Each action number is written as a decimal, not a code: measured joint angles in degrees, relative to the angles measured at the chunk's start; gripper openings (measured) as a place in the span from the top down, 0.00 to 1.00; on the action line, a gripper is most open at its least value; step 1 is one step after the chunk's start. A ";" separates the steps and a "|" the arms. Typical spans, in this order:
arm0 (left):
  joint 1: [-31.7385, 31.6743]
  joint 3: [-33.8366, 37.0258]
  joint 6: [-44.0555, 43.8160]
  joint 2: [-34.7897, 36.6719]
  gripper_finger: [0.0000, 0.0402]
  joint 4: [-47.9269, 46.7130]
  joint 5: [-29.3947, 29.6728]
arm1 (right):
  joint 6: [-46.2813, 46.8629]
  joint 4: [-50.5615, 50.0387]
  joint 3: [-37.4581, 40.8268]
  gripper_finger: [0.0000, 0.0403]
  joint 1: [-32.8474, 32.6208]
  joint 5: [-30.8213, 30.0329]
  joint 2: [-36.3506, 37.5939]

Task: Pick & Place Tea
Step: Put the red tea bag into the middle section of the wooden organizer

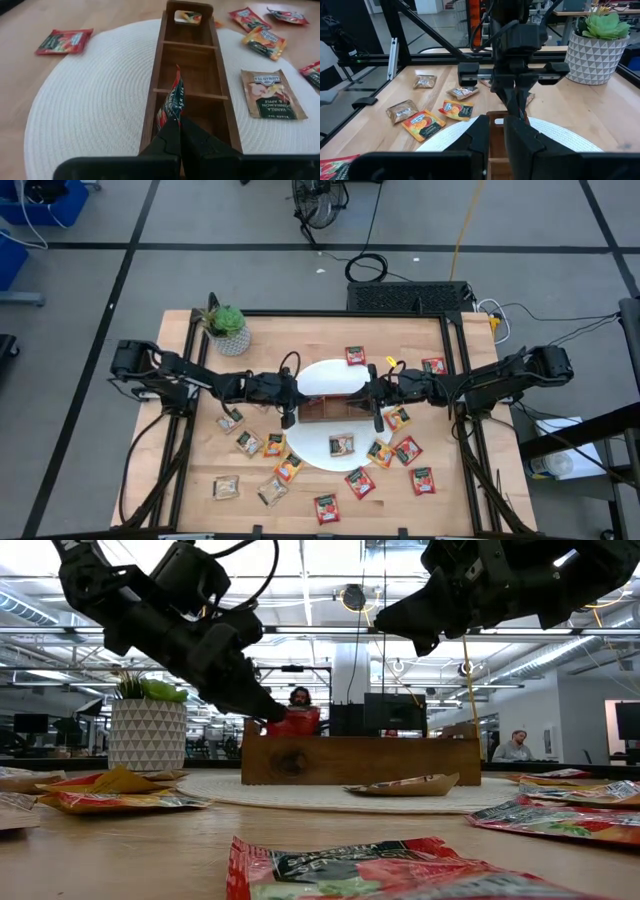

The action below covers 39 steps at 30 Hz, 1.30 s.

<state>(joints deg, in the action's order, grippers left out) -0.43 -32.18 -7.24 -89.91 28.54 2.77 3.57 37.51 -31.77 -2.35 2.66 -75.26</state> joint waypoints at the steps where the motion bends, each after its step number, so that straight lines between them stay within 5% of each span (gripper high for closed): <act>1: 0.00 0.00 -0.02 -0.02 1.00 -0.06 0.00 | 0.00 -0.04 0.00 0.89 0.00 0.01 0.00; 39: 0.00 0.00 -0.60 0.05 0.88 -0.45 0.33 | 0.04 -0.89 0.00 0.89 0.00 0.09 0.00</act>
<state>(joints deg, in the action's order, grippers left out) -0.43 -32.18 -7.84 -89.86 28.10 3.10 3.62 36.62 -31.77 -2.35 2.75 -75.26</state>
